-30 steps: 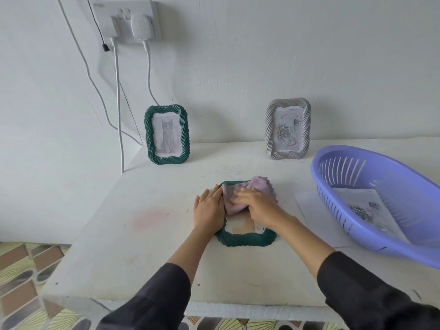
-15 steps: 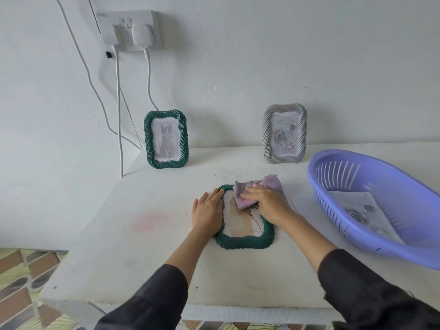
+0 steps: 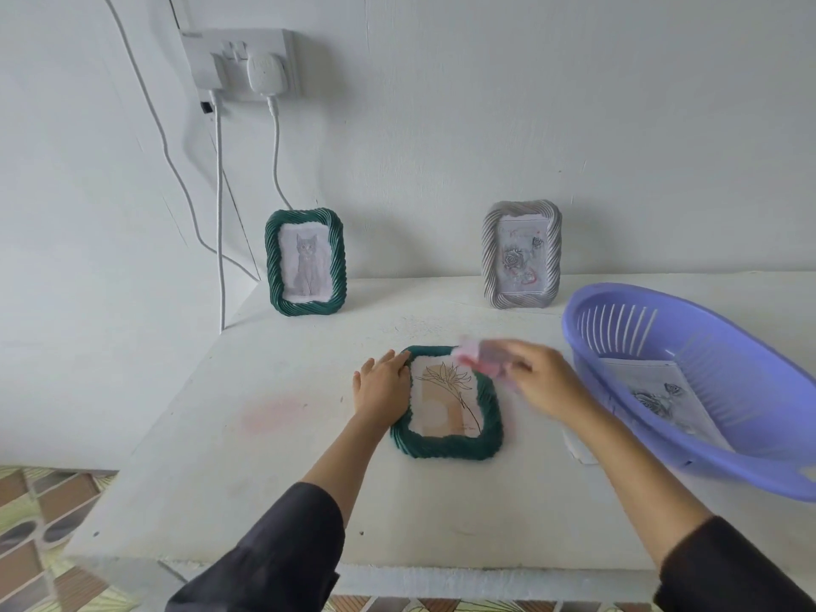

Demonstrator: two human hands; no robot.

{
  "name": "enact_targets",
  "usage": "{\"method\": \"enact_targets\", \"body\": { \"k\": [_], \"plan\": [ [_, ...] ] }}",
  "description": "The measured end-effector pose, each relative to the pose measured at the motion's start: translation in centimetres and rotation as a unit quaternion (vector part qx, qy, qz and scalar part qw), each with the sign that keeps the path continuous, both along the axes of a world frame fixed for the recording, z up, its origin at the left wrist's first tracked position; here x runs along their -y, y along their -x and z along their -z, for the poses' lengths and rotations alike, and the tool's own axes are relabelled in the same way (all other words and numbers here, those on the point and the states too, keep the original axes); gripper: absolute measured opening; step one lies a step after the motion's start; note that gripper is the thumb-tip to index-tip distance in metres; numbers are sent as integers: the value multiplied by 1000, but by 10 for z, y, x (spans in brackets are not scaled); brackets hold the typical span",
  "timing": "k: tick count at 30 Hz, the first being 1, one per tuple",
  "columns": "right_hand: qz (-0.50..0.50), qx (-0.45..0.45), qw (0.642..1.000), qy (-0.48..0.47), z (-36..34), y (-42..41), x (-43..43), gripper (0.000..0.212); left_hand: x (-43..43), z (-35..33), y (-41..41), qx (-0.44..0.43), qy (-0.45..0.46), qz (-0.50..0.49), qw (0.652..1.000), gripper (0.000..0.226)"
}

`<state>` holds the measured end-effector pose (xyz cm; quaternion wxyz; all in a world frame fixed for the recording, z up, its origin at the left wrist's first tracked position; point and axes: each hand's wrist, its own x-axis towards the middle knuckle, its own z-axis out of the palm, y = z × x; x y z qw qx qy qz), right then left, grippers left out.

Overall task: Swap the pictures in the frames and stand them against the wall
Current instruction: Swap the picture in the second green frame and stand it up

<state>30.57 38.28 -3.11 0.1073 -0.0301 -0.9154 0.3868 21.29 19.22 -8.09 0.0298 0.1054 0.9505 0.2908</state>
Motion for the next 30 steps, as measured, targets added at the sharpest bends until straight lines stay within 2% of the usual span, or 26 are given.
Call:
{"method": "enact_targets", "body": {
  "k": [3,5,7,10,13,16,17,19,21,23,27,30],
  "plan": [
    [120,-17,970,210,-21,13,2,19,-14,-26,-17,-51,-103,-67,991,45],
    [137,21,929,343,-25,21,10,21,-29,-48,-34,-66,-173,-54,981,54],
    [111,81,873,468,-20,28,22,26,-44,-61,-50,-48,-210,-14,976,64],
    [57,168,788,589,-13,29,36,35,-55,-61,-60,0,-164,14,986,72],
    [3,167,747,643,-6,27,39,55,-48,-56,-57,24,-118,3,993,67],
    [-21,170,756,632,-3,23,40,57,-35,-55,-51,4,-106,1,994,60],
    [-16,162,771,616,-3,24,41,54,-30,-56,-49,-11,-96,-2,995,59],
    [17,137,851,507,2,26,40,44,-14,-57,-43,-48,-51,-26,997,57],
    [64,98,937,328,10,24,34,40,9,-56,-34,-84,16,-71,994,56],
    [85,63,978,178,20,18,29,40,34,-50,-22,-94,94,-110,985,56],
    [95,77,991,54,39,10,25,42,65,-20,-10,-14,200,-108,974,54],
    [94,87,992,-5,50,9,27,44,73,-4,-9,-5,228,-86,970,57]
  ]
}}
